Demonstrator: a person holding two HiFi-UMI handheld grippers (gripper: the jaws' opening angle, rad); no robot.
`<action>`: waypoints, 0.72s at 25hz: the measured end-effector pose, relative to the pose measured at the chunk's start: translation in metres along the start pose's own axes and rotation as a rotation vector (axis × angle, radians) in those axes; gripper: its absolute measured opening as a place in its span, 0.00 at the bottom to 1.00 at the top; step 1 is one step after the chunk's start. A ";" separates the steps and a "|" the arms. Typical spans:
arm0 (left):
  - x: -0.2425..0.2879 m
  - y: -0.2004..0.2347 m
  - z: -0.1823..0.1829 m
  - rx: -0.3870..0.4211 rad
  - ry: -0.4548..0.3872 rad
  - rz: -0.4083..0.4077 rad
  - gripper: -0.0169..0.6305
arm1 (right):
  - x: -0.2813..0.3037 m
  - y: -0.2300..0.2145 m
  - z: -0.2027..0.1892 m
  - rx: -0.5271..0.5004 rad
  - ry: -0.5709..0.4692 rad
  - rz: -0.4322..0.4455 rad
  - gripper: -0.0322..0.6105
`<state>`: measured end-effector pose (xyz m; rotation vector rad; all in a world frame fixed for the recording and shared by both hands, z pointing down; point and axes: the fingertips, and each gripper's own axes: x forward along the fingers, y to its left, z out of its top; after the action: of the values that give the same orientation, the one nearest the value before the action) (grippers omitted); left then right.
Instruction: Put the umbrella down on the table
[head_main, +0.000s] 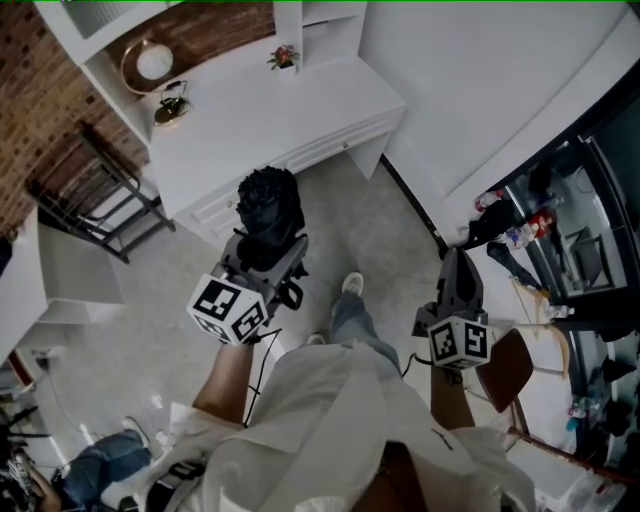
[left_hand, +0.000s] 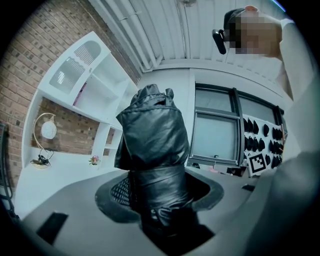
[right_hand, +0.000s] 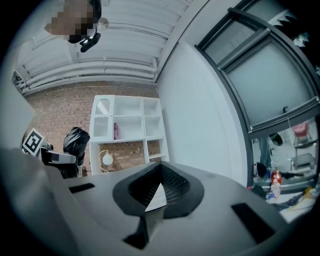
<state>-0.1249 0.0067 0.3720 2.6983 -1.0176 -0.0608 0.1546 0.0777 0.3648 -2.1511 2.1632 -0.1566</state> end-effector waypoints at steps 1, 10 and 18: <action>0.010 0.005 0.001 0.003 -0.002 0.003 0.44 | 0.011 -0.004 0.000 0.002 -0.003 0.005 0.08; 0.134 0.065 0.021 -0.013 0.010 0.053 0.44 | 0.153 -0.045 0.002 -0.007 0.022 0.072 0.08; 0.238 0.097 0.030 -0.015 0.023 0.086 0.44 | 0.254 -0.092 0.009 -0.007 0.032 0.127 0.08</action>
<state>-0.0114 -0.2255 0.3799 2.6322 -1.1209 -0.0208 0.2454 -0.1767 0.3712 -2.0208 2.3127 -0.1755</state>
